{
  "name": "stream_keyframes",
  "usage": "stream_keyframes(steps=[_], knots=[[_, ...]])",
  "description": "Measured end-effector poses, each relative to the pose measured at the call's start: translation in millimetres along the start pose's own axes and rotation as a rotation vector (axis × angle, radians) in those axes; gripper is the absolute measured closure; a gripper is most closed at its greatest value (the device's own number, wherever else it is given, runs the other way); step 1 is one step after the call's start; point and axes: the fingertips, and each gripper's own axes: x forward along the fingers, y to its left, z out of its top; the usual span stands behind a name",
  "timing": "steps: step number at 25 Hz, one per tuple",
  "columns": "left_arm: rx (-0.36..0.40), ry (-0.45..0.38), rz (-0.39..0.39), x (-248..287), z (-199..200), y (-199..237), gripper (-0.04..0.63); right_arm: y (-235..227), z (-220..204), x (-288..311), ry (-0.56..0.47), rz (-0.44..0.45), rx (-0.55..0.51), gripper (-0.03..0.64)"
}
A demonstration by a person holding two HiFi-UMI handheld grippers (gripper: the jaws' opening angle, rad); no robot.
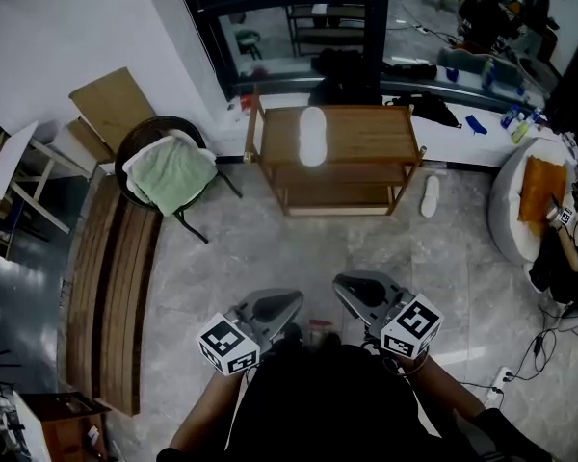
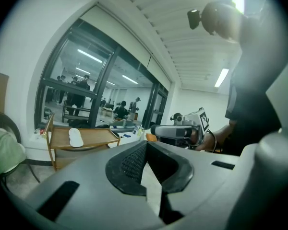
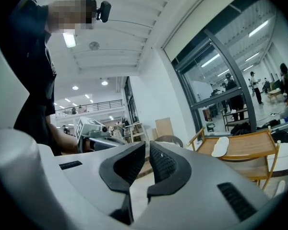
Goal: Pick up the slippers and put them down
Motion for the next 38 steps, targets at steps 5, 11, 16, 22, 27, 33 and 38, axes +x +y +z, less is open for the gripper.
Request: stream_keyframes(steps=[5, 11, 16, 22, 27, 33, 38], knots=[[0.007, 0.003, -0.003, 4, 3, -2, 0.592, -2, 1, -2, 0.001, 0.005, 0.002, 0.578], [0.007, 0.015, 0.004, -1, 8, -5, 0.592, 2, -3, 2, 0.009, 0.021, 0.018, 0.578], [0.001, 0.031, 0.014, -9, 4, 3, 0.592, 1, -5, 13, 0.002, 0.019, 0.035, 0.578], [-0.005, 0.030, -0.005, -1, 3, 30, 0.592, -21, -11, 21, 0.017, -0.023, 0.038, 0.578], [-0.004, 0.004, -0.027, 15, 19, 69, 0.592, -50, -2, 40, 0.028, -0.064, 0.030, 0.578], [0.006, -0.014, -0.063, 32, 39, 129, 0.592, -90, 17, 85, 0.021, -0.106, 0.013, 0.578], [0.005, -0.018, -0.117, 44, 61, 179, 0.592, -123, 37, 126, 0.011, -0.153, 0.014, 0.578]])
